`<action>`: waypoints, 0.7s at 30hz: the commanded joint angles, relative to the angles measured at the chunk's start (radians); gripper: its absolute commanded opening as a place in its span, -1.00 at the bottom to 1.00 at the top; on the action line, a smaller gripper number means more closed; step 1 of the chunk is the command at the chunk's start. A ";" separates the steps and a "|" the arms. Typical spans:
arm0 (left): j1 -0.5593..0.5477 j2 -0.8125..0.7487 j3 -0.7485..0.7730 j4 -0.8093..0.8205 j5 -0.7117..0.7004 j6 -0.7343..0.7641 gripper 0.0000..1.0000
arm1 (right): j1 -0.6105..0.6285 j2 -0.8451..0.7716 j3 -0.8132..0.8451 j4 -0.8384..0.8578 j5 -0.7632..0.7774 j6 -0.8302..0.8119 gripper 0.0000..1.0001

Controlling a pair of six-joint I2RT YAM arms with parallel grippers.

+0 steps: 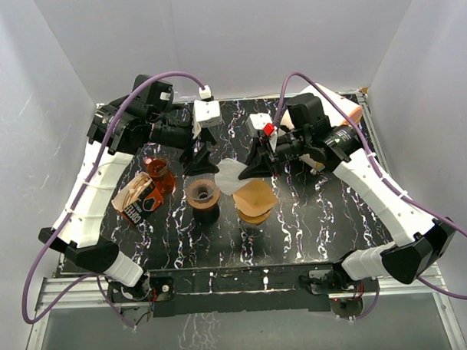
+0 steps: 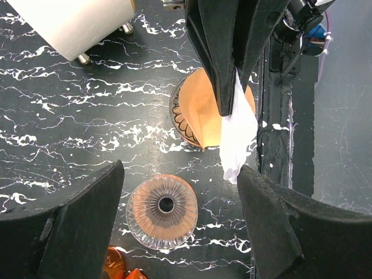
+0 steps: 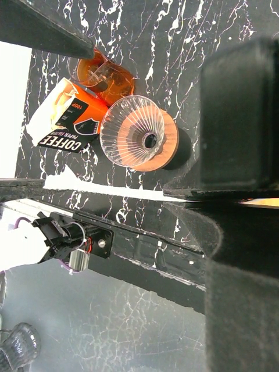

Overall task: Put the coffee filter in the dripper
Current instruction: Place the coffee filter in the coffee dripper.

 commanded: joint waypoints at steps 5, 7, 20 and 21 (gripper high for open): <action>-0.005 -0.025 -0.011 0.020 0.033 0.000 0.52 | -0.002 -0.004 0.019 0.058 -0.033 0.025 -1.00; -0.005 -0.025 -0.012 0.021 0.030 0.002 0.48 | -0.004 -0.006 0.020 0.060 -0.045 0.028 -1.00; -0.005 -0.069 0.002 0.027 -0.041 0.001 0.50 | -0.024 -0.032 -0.011 0.063 -0.044 0.025 -1.00; -0.005 -0.069 0.009 0.031 -0.040 -0.006 0.51 | -0.023 -0.032 -0.014 0.061 -0.044 0.022 -1.00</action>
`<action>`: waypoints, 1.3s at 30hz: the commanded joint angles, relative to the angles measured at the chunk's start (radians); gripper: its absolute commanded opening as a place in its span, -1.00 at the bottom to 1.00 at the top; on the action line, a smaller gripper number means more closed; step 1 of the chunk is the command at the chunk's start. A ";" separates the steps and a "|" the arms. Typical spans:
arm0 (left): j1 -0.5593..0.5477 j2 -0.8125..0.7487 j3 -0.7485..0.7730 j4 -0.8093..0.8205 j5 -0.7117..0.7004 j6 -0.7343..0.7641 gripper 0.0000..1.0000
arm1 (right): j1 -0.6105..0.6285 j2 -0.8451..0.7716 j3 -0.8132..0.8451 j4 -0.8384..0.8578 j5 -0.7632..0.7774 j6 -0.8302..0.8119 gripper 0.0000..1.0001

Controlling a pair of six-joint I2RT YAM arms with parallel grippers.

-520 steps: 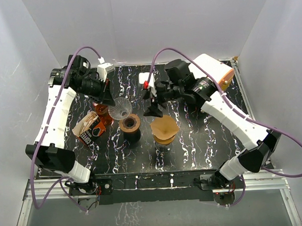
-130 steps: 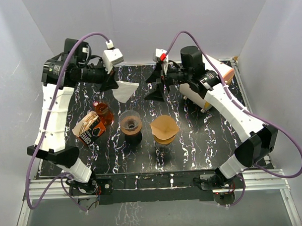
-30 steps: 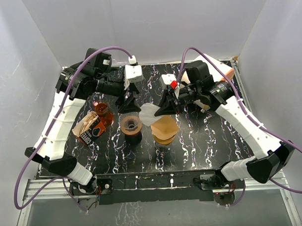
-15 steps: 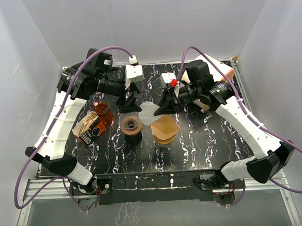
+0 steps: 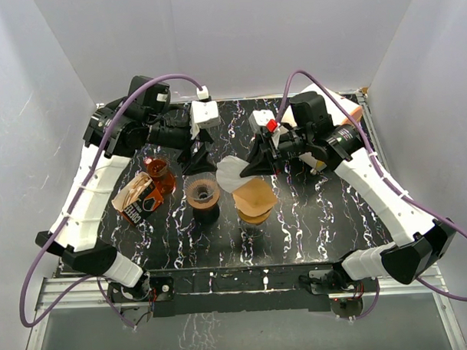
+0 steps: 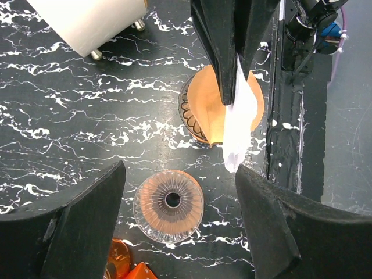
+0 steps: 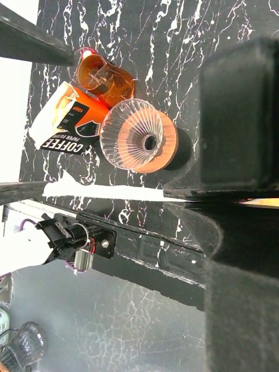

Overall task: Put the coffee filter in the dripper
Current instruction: Place the coffee filter in the coffee dripper.

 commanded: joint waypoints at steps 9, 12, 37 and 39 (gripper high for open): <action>-0.004 -0.013 0.033 0.043 0.018 -0.048 0.52 | -0.004 -0.028 0.001 0.034 -0.034 -0.007 -1.00; -0.004 -0.007 0.019 0.044 0.021 -0.043 0.51 | -0.004 -0.028 0.002 0.033 -0.039 -0.007 -1.00; -0.003 -0.016 -0.026 0.015 0.112 -0.019 0.53 | -0.004 -0.007 0.002 0.114 0.015 0.084 -1.00; -0.004 -0.024 -0.025 0.011 0.100 -0.014 0.53 | -0.004 -0.008 0.002 0.115 0.027 0.084 -1.00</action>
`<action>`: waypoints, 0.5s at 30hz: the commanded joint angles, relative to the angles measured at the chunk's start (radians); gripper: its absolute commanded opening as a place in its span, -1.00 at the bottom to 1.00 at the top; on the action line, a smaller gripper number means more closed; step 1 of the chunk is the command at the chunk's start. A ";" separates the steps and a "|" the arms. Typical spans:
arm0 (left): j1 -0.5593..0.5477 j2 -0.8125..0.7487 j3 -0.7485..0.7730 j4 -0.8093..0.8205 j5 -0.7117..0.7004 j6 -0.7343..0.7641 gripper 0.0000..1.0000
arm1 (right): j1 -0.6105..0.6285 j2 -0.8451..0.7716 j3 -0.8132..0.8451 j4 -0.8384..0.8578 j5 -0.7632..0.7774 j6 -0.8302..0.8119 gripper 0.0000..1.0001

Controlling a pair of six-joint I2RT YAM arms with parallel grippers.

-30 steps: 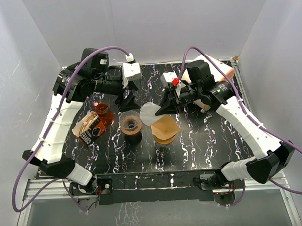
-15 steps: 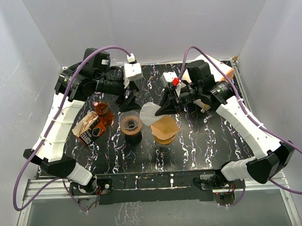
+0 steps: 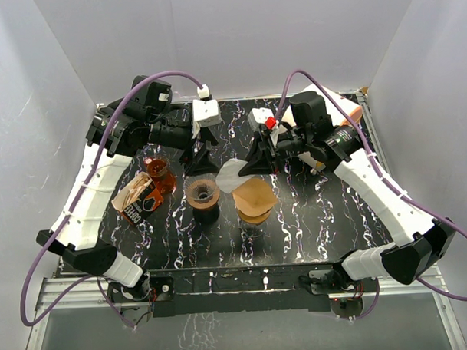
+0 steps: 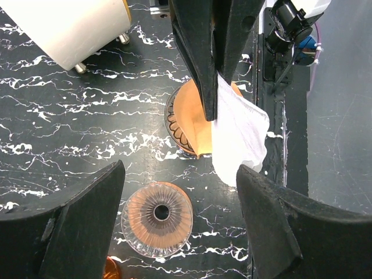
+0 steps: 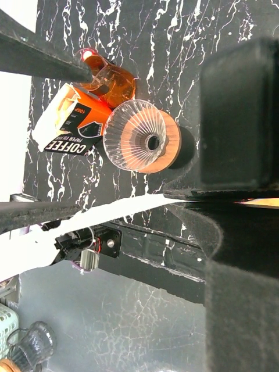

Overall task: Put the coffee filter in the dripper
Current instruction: Place the coffee filter in the coffee dripper.

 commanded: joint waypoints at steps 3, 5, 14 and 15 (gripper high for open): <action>-0.004 -0.037 -0.014 -0.035 0.012 0.035 0.53 | -0.004 -0.004 0.030 0.057 0.036 0.022 -1.00; -0.004 -0.051 -0.023 -0.046 0.001 0.047 0.53 | -0.004 -0.002 0.040 0.057 0.030 0.028 -1.00; -0.003 -0.123 -0.106 -0.023 -0.129 0.081 0.52 | -0.016 -0.003 0.045 0.054 -0.069 0.044 -1.00; -0.004 -0.123 -0.111 -0.020 -0.134 0.081 0.52 | -0.017 -0.002 0.045 0.055 -0.075 0.045 -1.00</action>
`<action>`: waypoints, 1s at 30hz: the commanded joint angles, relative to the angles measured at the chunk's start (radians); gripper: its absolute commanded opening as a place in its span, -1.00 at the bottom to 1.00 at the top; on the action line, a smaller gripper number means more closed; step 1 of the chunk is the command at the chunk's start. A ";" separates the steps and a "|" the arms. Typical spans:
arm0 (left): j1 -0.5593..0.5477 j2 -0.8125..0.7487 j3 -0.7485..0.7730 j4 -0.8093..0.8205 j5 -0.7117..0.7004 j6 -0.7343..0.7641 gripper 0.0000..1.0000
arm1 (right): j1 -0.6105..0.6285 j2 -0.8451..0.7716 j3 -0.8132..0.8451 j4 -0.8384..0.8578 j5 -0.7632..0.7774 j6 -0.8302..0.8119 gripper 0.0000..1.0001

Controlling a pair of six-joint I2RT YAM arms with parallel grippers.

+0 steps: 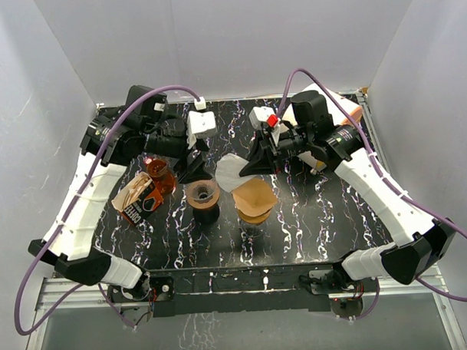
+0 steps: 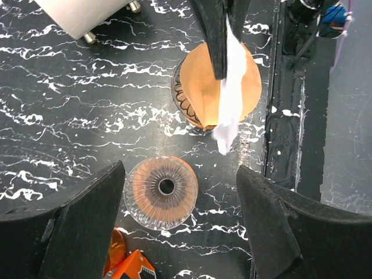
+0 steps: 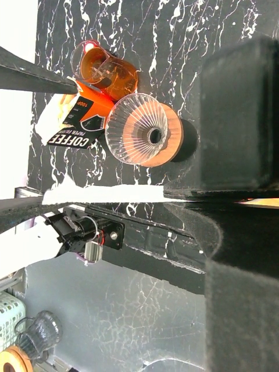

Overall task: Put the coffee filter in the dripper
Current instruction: Place the coffee filter in the coffee dripper.

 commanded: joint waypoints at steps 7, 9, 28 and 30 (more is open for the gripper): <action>-0.004 -0.014 0.055 0.005 0.022 -0.001 0.51 | -0.011 -0.007 0.025 0.054 -0.064 0.015 -1.00; -0.004 0.001 0.078 0.012 0.057 -0.022 0.51 | -0.011 -0.008 0.017 0.054 -0.065 0.009 -1.00; -0.003 0.054 0.134 0.024 0.119 -0.071 0.31 | -0.011 -0.018 -0.008 0.005 -0.058 -0.065 -1.00; -0.003 0.052 0.137 0.022 0.118 -0.072 0.31 | -0.011 -0.020 -0.015 0.000 -0.053 -0.075 -1.00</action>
